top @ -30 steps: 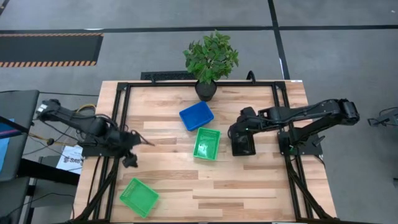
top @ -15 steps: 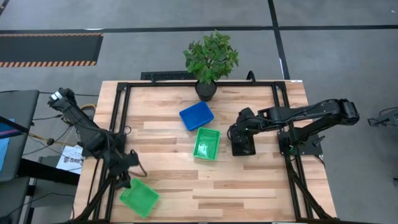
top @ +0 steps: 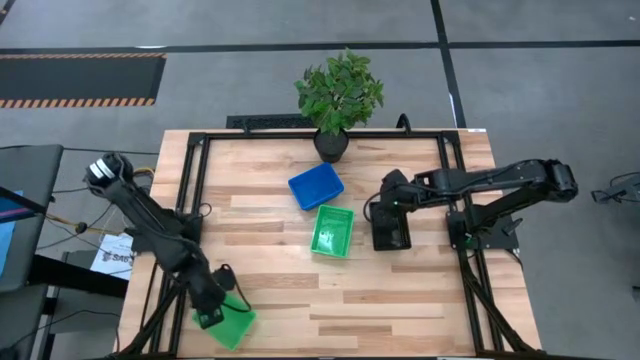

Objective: Stack baskets by color
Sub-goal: Stack the bottom green bin on the top green bins

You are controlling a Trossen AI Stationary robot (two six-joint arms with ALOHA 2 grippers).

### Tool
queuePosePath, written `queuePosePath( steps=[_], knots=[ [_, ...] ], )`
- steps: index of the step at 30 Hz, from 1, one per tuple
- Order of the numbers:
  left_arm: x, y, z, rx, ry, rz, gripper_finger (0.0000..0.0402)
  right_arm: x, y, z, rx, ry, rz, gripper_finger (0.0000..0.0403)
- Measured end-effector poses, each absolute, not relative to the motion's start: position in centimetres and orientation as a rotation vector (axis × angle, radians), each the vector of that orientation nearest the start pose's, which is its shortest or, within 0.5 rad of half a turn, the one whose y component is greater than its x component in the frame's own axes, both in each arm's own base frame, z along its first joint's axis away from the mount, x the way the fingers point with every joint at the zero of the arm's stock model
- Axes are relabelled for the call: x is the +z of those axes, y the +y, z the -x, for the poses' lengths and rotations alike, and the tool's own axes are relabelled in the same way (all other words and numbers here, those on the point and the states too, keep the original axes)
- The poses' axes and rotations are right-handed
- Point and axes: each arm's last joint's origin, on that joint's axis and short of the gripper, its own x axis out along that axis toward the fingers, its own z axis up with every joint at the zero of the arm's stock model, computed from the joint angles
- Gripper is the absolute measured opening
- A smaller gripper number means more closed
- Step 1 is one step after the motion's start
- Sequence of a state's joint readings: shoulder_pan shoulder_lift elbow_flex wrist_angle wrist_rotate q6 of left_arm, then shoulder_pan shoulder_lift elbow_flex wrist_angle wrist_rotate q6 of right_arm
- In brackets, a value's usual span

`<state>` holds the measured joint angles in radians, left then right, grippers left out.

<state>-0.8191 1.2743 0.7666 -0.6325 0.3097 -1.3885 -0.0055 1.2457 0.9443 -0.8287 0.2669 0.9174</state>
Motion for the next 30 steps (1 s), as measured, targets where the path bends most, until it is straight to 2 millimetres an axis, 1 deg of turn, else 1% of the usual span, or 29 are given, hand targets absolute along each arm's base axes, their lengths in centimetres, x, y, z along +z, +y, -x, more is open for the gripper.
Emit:
queuePosePath(
  steps=[2,3,8,13,16,20,25,28,30],
  knots=[
    [19.4,-17.1,-15.4,0.019,1.589,0.792,0.0017,25.2,-1.1,-22.8,-0.728,0.922,-0.655,0.0166],
    [19.0,-17.1,-15.6,0.047,1.592,0.783,0.0009,25.2,-1.2,-22.8,-0.726,0.924,-0.650,0.0166],
    [16.3,-17.2,-16.8,0.164,1.626,0.724,0.0007,25.2,-1.3,-22.8,-0.724,0.928,-0.644,0.0164],
    [13.6,-17.3,-18.7,0.186,1.638,0.689,0.0002,25.2,-1.3,-22.8,-0.715,0.934,-0.635,0.0163],
    [12.8,-16.9,-20.1,0.161,1.619,0.708,0.0003,25.2,-1.2,-22.8,-0.675,0.957,-0.611,0.0161],
    [12.6,-15.3,-21.8,0.172,1.529,0.701,0.0003,25.1,-1.1,-22.8,-0.637,0.977,-0.587,0.0159],
    [13.1,-12.0,-23.9,0.251,1.352,0.653,0.0004,25.1,-1.3,-22.8,-0.610,0.992,-0.539,0.0159],
    [13.4,-10.1,-25.2,0.307,1.236,0.686,0.0004,25.1,-1.6,-22.8,-0.618,0.991,-0.543,0.0159],
    [13.5,-8.9,-26.2,0.300,1.173,0.690,0.0004,25.1,-1.8,-22.8,-0.614,0.994,-0.528,0.0159]
  ],
)
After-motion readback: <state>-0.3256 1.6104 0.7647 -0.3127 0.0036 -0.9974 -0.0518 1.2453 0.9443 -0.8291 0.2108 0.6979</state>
